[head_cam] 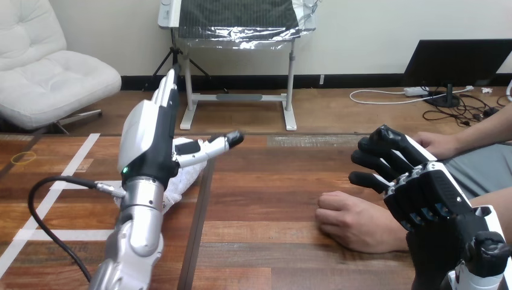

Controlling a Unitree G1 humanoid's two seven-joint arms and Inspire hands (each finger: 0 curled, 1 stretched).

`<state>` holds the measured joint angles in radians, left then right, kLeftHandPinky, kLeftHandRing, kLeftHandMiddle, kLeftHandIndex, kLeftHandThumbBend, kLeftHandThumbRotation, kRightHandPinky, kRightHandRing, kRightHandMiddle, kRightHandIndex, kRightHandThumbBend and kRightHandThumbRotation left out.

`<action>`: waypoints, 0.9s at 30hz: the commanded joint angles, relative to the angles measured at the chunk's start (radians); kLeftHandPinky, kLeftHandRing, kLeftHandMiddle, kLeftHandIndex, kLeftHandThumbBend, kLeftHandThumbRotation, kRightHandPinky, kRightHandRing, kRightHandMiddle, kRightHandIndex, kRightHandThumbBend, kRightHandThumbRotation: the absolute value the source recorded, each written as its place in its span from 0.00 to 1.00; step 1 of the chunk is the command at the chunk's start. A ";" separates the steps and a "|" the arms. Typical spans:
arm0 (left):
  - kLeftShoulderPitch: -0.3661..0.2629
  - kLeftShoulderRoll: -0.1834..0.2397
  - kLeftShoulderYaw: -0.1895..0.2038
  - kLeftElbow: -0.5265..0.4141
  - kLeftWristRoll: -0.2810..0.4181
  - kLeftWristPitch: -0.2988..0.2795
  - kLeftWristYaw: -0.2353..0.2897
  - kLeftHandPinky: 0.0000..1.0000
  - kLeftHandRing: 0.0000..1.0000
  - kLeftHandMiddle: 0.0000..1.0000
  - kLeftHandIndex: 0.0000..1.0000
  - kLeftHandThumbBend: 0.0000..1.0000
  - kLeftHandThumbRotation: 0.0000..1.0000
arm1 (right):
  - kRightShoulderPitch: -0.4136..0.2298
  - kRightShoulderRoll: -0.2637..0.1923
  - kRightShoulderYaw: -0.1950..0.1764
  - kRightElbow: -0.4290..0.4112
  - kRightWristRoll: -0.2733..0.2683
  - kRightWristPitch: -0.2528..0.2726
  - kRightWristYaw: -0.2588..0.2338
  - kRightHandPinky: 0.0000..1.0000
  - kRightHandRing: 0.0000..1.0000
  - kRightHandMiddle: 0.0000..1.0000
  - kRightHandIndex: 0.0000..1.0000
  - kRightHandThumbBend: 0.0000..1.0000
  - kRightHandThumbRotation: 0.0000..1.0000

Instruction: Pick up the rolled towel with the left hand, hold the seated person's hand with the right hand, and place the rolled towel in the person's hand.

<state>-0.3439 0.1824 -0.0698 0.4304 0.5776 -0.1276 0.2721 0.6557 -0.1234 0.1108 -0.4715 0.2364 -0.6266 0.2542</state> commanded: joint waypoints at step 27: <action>-0.150 -0.003 -0.109 0.167 0.109 0.240 0.201 1.00 0.97 0.97 0.95 1.00 0.40 | -0.048 0.006 -0.010 -0.014 0.009 -0.013 -0.001 0.73 0.81 0.82 0.81 0.84 1.00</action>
<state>-0.4070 0.1776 -0.1619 0.5878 0.6667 0.0777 0.4426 0.6546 -0.1222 0.1098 -0.4714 0.2356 -0.6266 0.2534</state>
